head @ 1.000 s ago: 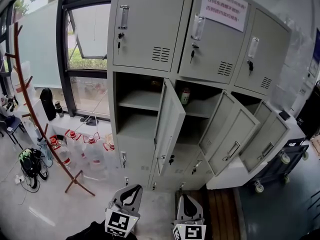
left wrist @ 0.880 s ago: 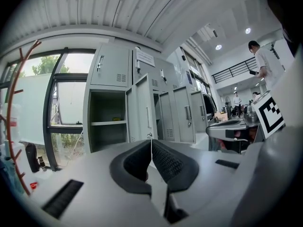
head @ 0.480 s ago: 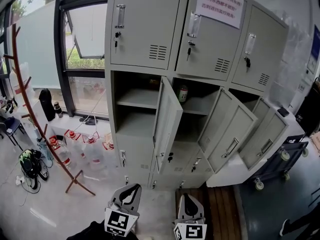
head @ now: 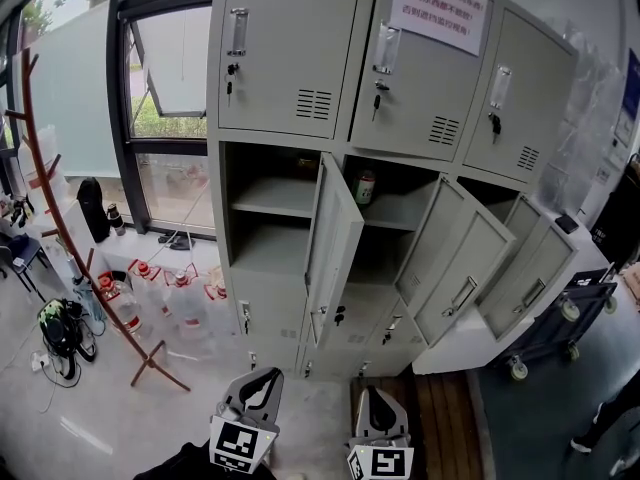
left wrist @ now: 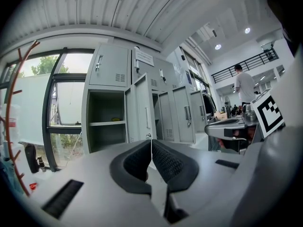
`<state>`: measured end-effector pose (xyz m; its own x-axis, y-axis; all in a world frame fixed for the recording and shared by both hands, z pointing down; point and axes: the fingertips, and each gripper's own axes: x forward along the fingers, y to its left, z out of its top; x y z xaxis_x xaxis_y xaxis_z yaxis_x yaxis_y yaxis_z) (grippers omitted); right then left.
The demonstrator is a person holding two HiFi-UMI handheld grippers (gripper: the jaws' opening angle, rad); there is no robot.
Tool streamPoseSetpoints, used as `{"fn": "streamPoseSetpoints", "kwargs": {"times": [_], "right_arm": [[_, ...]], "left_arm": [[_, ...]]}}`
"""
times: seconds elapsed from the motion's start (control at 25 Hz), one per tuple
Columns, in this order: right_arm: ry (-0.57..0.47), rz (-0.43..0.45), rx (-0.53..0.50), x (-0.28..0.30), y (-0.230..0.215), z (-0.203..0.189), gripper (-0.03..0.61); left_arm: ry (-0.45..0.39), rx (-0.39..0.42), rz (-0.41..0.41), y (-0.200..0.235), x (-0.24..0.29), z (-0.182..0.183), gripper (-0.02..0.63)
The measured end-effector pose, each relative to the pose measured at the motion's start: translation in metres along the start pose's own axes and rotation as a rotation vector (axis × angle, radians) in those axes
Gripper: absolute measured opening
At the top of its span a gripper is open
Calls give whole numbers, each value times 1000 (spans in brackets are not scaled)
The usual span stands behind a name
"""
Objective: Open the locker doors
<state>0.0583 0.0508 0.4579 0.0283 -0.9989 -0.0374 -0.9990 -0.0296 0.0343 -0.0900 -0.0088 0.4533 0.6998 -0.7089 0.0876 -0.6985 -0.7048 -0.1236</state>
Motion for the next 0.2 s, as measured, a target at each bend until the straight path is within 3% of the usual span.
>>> {"fn": "streamPoseSetpoints", "kwargs": {"times": [0.2], "right_arm": [[5, -3, 0, -1, -1, 0, 15]], "left_arm": [[-25, 4, 0, 0, 2, 1, 25]]}}
